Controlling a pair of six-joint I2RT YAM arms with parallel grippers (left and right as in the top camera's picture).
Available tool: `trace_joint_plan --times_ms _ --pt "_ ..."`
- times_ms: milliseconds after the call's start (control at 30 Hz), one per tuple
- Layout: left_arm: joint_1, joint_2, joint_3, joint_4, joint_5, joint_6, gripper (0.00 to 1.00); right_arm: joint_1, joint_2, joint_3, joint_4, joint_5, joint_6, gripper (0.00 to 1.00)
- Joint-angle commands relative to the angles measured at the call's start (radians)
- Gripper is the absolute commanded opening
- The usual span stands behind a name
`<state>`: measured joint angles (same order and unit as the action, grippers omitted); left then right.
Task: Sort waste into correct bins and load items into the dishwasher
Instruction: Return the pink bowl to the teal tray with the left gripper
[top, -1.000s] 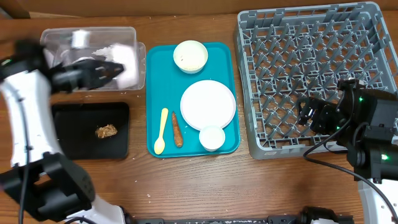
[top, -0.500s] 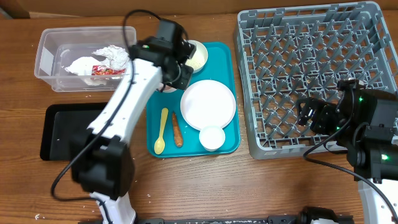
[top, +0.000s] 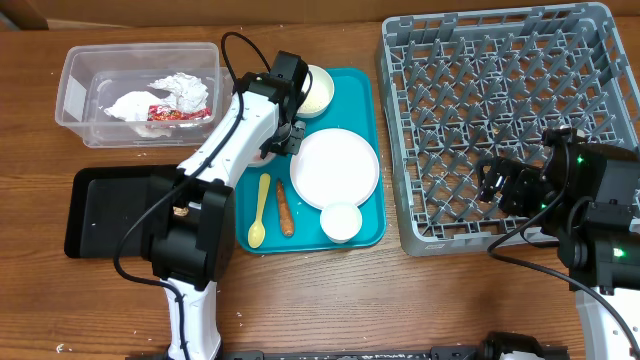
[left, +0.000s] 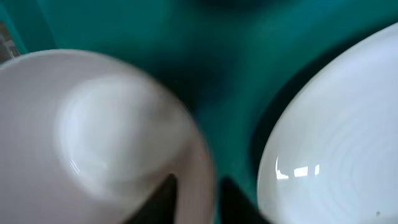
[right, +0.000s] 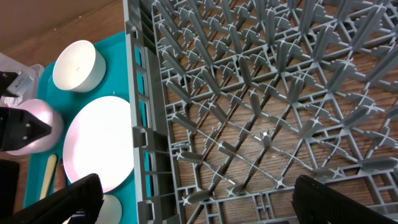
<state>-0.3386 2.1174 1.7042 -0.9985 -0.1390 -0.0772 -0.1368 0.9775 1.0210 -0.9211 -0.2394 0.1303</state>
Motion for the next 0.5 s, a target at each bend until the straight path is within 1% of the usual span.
trace_joint_plan --times_ms 0,100,200,300,400,467 --pt "0.002 -0.01 0.08 -0.039 0.035 -0.014 0.87 -0.003 -0.005 0.028 0.003 -0.009 -0.001 1.0" --pt "0.002 -0.01 0.201 -0.096 0.04 -0.007 0.91 -0.003 -0.005 0.028 0.003 -0.009 -0.001 1.0" --pt "0.001 -0.01 0.323 -0.106 0.04 0.066 0.92 -0.003 -0.005 0.028 0.002 -0.009 -0.001 1.0" --pt "-0.003 -0.01 0.365 -0.033 0.059 0.177 0.88 -0.003 -0.005 0.028 0.002 -0.009 -0.001 1.0" --pt "-0.003 0.006 0.349 0.075 0.118 0.299 0.84 -0.003 -0.005 0.027 0.001 -0.009 -0.001 1.0" --pt "-0.003 0.035 0.34 0.116 0.145 0.352 0.82 -0.003 -0.005 0.028 -0.001 -0.009 -0.001 1.0"
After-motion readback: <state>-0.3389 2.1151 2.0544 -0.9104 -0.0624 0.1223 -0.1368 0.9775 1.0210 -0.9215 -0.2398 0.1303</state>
